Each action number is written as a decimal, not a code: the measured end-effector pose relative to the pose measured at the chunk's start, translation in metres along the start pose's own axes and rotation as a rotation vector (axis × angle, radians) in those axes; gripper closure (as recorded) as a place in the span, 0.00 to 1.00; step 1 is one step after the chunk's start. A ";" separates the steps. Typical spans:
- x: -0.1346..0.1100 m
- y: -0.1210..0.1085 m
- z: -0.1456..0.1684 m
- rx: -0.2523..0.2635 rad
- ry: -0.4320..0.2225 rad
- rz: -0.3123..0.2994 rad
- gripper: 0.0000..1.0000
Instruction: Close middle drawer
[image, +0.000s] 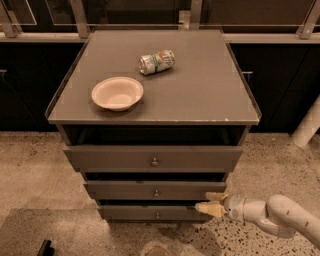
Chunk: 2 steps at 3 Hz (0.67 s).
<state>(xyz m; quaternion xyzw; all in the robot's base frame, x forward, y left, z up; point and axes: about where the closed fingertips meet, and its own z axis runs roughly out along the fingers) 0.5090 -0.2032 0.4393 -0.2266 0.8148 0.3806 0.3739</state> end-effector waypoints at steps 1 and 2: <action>0.000 0.000 0.000 0.000 0.000 0.000 0.00; 0.000 0.000 0.000 0.000 0.000 0.000 0.00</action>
Offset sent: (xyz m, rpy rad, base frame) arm 0.0000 0.0000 0.0000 0.0000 0.0000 0.0000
